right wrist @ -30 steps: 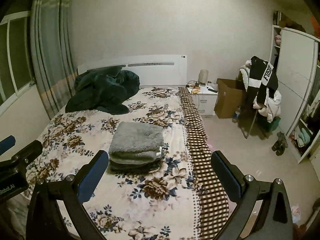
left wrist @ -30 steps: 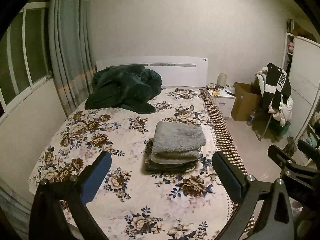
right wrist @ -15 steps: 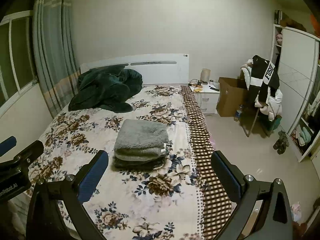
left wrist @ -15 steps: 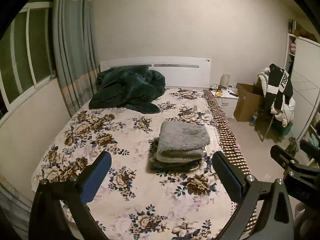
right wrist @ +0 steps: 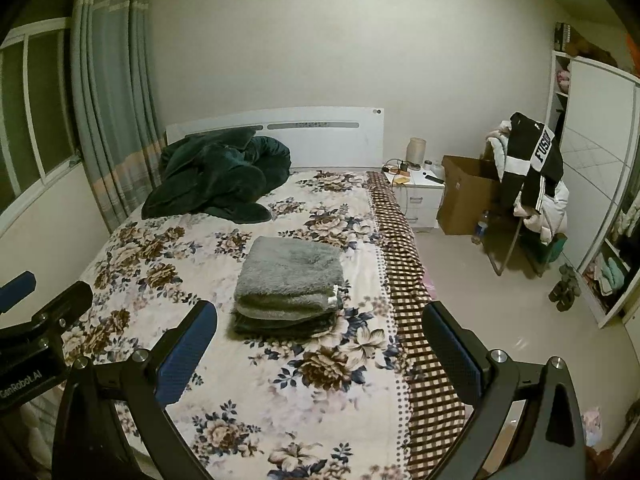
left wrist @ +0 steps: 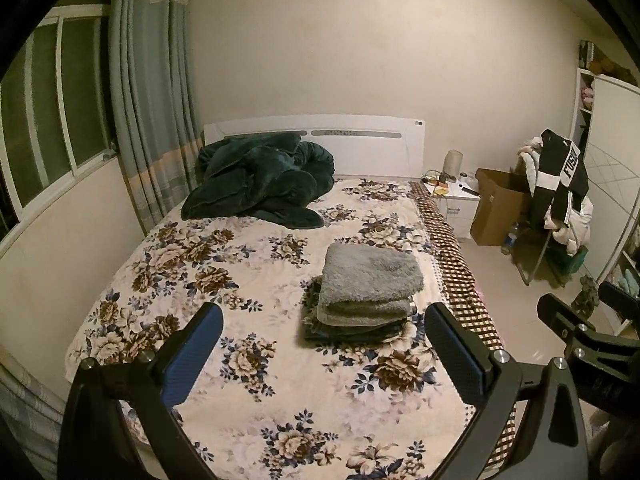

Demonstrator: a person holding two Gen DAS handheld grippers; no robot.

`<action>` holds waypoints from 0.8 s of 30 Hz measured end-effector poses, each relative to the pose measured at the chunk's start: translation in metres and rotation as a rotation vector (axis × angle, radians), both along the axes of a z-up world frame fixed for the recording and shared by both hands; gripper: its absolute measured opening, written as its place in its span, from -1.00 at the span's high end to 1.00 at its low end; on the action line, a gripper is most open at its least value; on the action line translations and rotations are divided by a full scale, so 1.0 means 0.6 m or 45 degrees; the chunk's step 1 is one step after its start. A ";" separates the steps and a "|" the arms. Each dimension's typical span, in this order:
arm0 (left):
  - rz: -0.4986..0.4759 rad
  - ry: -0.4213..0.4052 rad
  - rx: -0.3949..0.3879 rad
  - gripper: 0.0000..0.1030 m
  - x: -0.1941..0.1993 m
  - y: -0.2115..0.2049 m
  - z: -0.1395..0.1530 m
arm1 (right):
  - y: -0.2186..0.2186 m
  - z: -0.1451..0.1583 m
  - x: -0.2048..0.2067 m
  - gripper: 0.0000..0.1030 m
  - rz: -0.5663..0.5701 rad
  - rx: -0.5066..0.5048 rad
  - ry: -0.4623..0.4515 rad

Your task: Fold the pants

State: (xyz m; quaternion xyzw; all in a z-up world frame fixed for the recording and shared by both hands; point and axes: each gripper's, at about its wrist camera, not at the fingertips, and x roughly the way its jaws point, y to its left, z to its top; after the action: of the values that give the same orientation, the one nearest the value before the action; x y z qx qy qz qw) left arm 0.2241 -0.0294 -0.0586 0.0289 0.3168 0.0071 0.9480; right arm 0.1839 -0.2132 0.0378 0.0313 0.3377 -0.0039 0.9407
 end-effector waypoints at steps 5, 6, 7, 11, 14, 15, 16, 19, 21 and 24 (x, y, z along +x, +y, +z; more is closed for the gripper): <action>-0.001 -0.008 0.001 -1.00 0.000 0.002 0.004 | -0.002 0.000 0.003 -1.00 0.007 0.005 0.004; -0.001 -0.009 0.001 -1.00 0.000 0.001 0.005 | -0.002 -0.001 0.002 -1.00 0.006 0.007 0.004; -0.001 -0.011 0.005 -1.00 -0.001 0.001 0.006 | -0.001 -0.002 0.002 -1.00 0.005 0.006 0.005; 0.001 -0.008 0.005 -1.00 0.004 0.001 0.007 | -0.001 -0.002 0.002 -1.00 0.008 0.009 0.003; -0.001 -0.010 0.009 -1.00 0.004 0.001 0.007 | -0.002 -0.002 0.003 -1.00 0.010 0.008 0.001; 0.000 -0.010 0.007 -1.00 0.004 0.001 0.006 | -0.001 -0.002 0.003 -1.00 0.012 0.008 0.001; 0.000 -0.012 0.007 -1.00 0.004 0.001 0.007 | -0.002 -0.002 0.003 -1.00 0.012 0.009 0.000; -0.001 -0.010 0.007 -1.00 0.004 0.001 0.007 | -0.001 -0.005 0.003 -1.00 0.013 0.008 -0.001; 0.000 -0.011 0.008 -1.00 0.004 0.001 0.008 | -0.001 -0.005 0.003 -1.00 0.009 0.007 -0.001; -0.002 -0.010 0.006 -1.00 0.004 0.001 0.006 | 0.000 -0.006 0.004 -1.00 0.013 0.009 0.001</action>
State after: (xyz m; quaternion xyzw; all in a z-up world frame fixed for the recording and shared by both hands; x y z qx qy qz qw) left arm 0.2267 -0.0286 -0.0549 0.0314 0.3131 0.0073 0.9492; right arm 0.1861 -0.2134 0.0342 0.0328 0.3382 0.0022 0.9405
